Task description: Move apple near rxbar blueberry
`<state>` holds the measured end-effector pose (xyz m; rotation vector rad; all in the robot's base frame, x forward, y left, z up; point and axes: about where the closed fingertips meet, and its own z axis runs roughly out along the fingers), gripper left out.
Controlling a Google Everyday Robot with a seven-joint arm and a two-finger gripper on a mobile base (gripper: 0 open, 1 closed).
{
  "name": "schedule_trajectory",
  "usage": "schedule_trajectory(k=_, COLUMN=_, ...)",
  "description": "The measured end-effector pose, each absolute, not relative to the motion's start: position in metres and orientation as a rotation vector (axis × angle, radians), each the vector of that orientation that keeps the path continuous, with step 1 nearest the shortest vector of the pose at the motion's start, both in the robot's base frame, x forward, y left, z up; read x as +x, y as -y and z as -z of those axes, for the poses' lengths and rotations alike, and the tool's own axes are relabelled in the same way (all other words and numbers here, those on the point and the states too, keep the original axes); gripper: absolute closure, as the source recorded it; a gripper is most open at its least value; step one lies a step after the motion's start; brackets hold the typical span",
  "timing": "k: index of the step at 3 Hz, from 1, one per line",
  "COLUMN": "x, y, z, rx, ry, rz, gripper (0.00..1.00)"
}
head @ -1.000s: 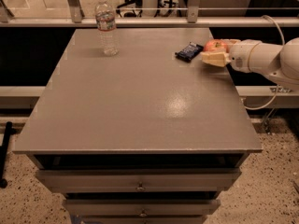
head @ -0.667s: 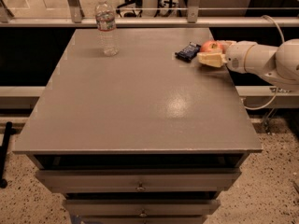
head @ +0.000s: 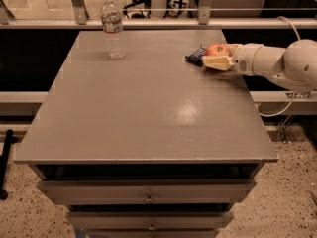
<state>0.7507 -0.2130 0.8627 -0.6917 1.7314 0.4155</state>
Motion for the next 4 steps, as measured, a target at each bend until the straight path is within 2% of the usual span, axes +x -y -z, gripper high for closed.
schedule_trajectory(k=2, x=0.747, y=0.210, z=-0.856, rx=-0.686, ry=-1.755, rz=-0.437, gripper=0.17)
schedule_trajectory(k=3, x=0.745, y=0.210, z=-0.855, rx=-0.687, ry=-1.763, rz=-0.440, gripper=0.00)
schedule_trajectory(k=4, x=0.685, y=0.227, z=-0.899, rx=-0.777, ry=-1.739, rz=-0.425, gripper=0.00)
